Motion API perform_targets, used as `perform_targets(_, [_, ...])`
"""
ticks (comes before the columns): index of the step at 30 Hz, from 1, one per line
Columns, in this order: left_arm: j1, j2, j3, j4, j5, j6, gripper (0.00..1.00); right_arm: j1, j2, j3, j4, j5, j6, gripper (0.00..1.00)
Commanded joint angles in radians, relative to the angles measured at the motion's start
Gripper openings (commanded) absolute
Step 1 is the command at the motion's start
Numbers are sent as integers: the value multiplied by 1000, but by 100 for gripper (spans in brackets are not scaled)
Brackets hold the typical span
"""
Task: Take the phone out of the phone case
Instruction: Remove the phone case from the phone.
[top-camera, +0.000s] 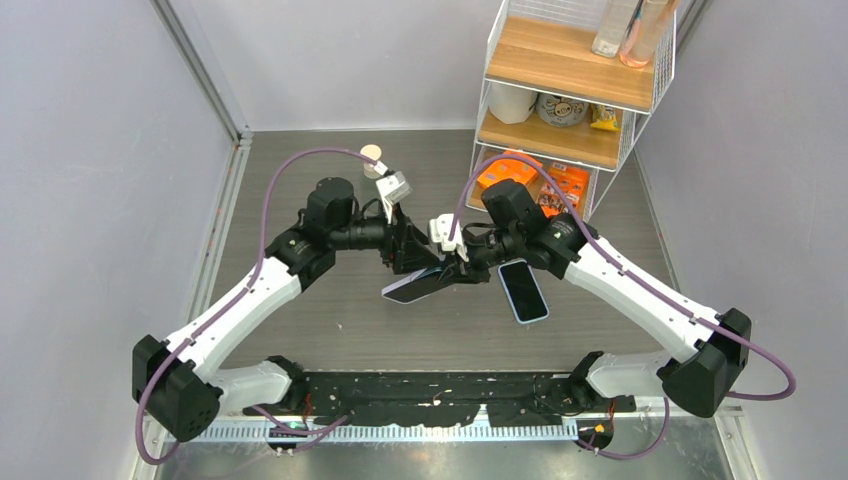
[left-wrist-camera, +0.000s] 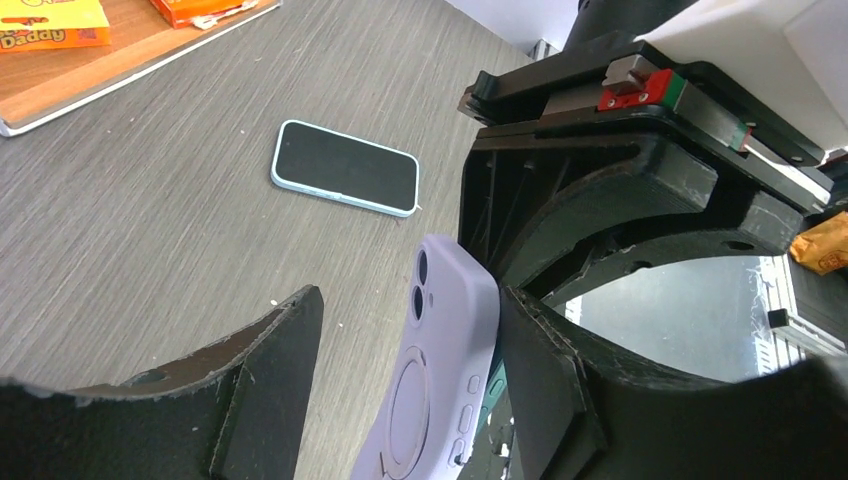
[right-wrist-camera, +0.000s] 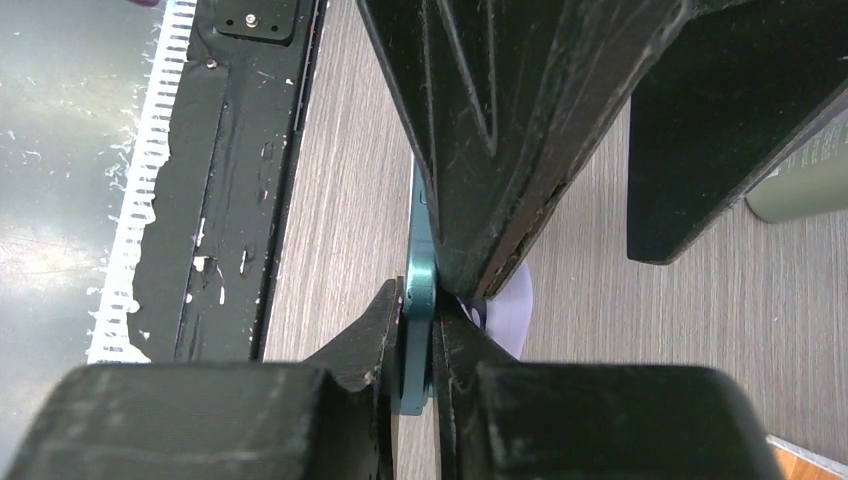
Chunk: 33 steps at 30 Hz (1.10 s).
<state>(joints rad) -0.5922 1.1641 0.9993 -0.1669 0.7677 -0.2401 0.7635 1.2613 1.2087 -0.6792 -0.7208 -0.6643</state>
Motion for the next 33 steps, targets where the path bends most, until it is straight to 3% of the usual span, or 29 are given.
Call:
perform_targets(1, [-10,19,34,46,-36,-10,67,5,-31,47,84,-33,5,5])
perform_targets(12, [-59,59,16,22,-113,28,58,5,-36,57,99,10,26,5])
perform_targets(18, [-61,89,0,16,-122,35,33,4,-44,54,102,23,26,5])
perform_targets(20, [-61,98,-1,19,-106,32,31,5,-46,52,105,25,28,5])
perform_targets(23, [-63,115,5,23,-61,21,35,5,-45,55,107,30,29,5])
perform_targets(24, [-63,120,4,28,-43,16,31,5,-45,55,108,31,29,5])
perform_targets(27, [-63,123,2,35,-24,14,1,5,-48,49,107,43,27,5])
perform_targets(33, [-44,81,-24,36,-142,29,0,3,-81,6,109,52,9,5])
